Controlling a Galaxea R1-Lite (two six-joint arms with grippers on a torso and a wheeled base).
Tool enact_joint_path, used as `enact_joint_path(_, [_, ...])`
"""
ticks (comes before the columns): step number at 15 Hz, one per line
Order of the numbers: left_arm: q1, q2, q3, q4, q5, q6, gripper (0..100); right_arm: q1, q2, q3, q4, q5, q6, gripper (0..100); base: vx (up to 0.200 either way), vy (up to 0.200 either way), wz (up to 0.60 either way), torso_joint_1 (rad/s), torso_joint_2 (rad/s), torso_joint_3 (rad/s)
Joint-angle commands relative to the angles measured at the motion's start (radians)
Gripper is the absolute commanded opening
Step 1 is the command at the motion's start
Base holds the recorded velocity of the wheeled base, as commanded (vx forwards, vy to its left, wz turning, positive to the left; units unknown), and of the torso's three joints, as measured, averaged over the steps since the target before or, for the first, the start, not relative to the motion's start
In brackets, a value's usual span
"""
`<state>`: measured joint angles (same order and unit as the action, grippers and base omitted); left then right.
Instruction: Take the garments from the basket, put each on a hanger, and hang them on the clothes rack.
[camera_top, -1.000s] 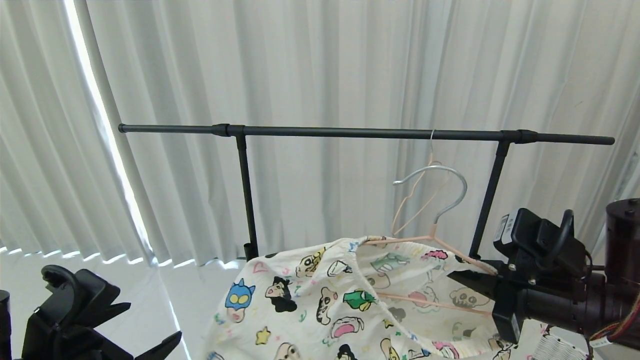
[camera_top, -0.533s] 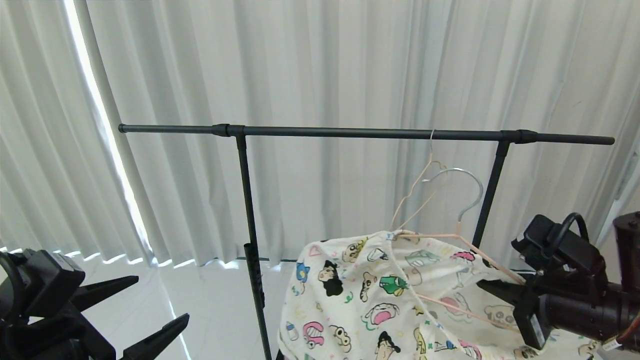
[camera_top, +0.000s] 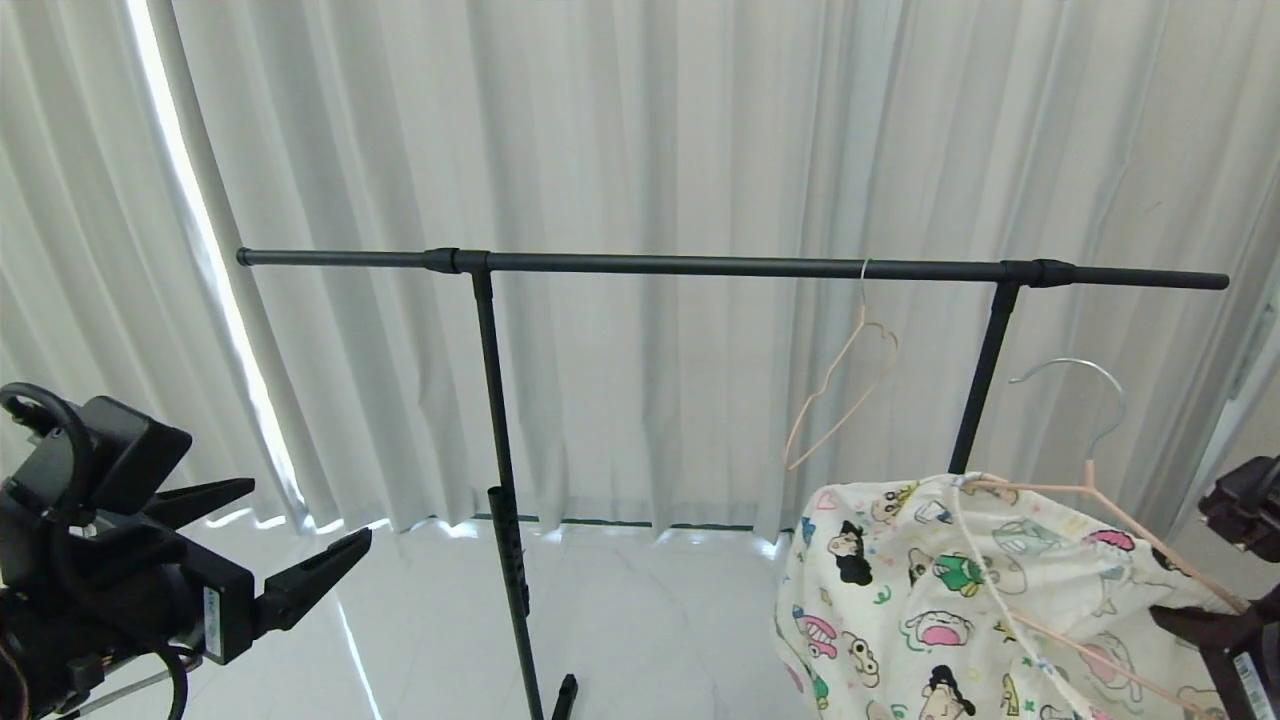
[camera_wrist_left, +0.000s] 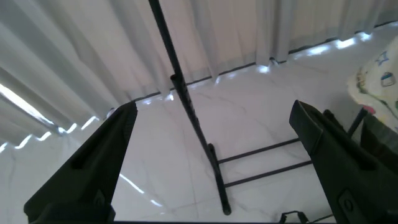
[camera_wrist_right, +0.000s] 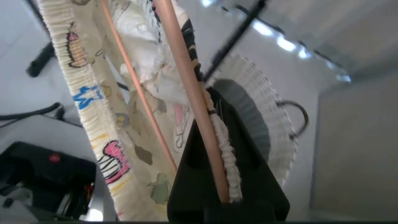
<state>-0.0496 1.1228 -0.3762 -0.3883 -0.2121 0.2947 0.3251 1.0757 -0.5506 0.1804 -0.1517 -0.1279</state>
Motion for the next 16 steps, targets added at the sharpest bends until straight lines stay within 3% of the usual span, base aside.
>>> enact_joint_path(1, [-0.001, 0.014, -0.004, 0.000, 0.013, 0.003, 100, -0.097, -0.048, -0.006, 0.040, -0.048, -0.001, 0, 0.000, 0.000, 0.00, 0.000, 0.00, 0.000])
enact_joint_path(5, [-0.001, 0.014, -0.006, 0.000, 0.057, 0.008, 100, -0.181, -0.014, -0.040, 0.037, -0.068, 0.005, 0, 0.000, 0.000, 0.00, 0.000, 0.00, 0.000])
enact_joint_path(8, [-0.001, 0.012, -0.013, 0.000, 0.080, 0.035, 100, -0.230, 0.079, -0.163, 0.042, -0.072, 0.033, 0, 0.000, 0.000, 0.00, 0.000, 0.00, 0.000])
enact_joint_path(12, [-0.003, 0.011, -0.027, 0.000, 0.082, 0.044, 100, -0.253, 0.224, -0.324, 0.045, -0.178, 0.036, 0, 0.000, 0.000, 0.00, 0.000, 0.00, 0.000])
enact_joint_path(16, [-0.004, 0.011, -0.035, 0.000, 0.082, 0.044, 100, -0.255, 0.274, -0.379, 0.044, -0.184, 0.036, 0, 0.000, 0.000, 0.00, 0.000, 0.00, 0.000])
